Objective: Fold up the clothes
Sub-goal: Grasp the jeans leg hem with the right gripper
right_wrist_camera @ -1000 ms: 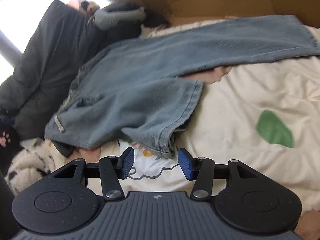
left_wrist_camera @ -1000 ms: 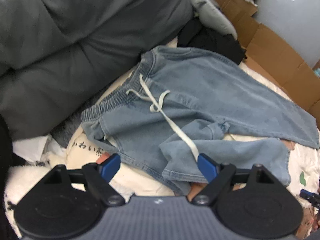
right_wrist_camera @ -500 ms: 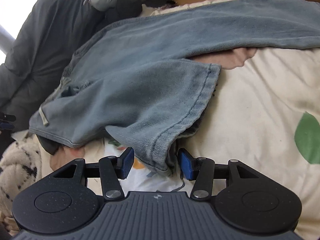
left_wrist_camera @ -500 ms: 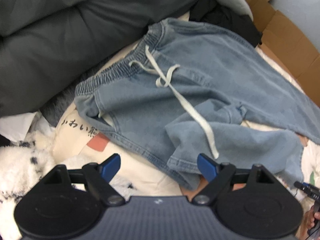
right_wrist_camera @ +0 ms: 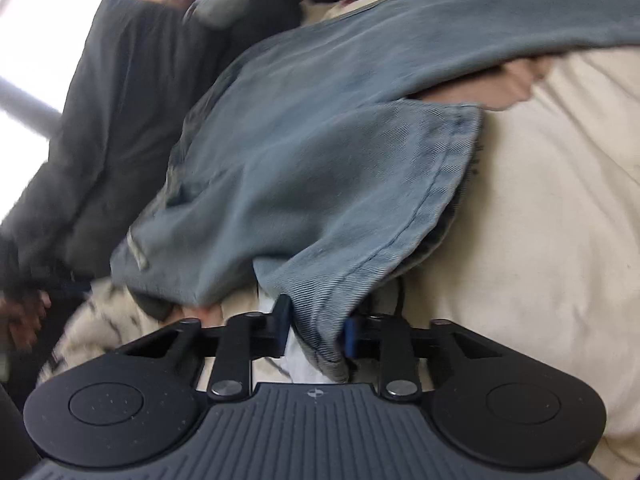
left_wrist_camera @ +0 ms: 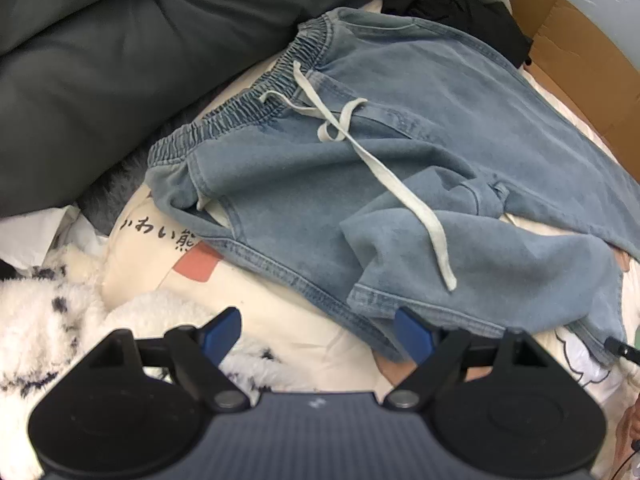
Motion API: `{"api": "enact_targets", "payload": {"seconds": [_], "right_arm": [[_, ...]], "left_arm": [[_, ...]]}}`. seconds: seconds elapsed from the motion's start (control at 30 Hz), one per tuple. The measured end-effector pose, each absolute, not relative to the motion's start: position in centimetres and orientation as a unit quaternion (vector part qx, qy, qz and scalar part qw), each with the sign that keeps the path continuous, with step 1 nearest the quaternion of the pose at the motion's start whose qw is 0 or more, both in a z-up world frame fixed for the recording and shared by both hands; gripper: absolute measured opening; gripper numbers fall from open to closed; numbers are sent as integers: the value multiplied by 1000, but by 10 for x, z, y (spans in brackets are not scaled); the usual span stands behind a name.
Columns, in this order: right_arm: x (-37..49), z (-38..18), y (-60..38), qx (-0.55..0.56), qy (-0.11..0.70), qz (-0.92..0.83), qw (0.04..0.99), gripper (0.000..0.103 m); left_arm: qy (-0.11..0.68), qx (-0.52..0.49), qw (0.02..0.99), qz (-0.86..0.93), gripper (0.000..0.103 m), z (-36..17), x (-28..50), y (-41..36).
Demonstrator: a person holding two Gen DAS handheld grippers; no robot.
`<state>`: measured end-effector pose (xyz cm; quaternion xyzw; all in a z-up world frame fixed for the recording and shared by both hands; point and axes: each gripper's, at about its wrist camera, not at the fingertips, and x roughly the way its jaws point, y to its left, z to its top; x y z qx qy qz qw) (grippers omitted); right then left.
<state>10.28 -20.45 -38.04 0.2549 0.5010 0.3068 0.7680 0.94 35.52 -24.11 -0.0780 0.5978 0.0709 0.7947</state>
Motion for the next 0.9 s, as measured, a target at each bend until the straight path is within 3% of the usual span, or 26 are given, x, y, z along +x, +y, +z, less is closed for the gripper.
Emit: {"api": "enact_targets", "payload": {"seconds": [0.03,0.13,0.8,0.9], "right_arm": [[103,-379,-207,266,499,305,766,7],[100,-370,-215,291,495,306,759,5],[14,-274,-312,260,481,214,810,3],[-2,-263,-334,263,477,178,819,3]], "left_arm": [[596,-80,796,71,86,-240,9,355],[592,-82,799,68,86,-237,7,352],[552,-142,817,83,86,-234,-11,344],[550,-156,816,87,74,-238,-13,347]]}}
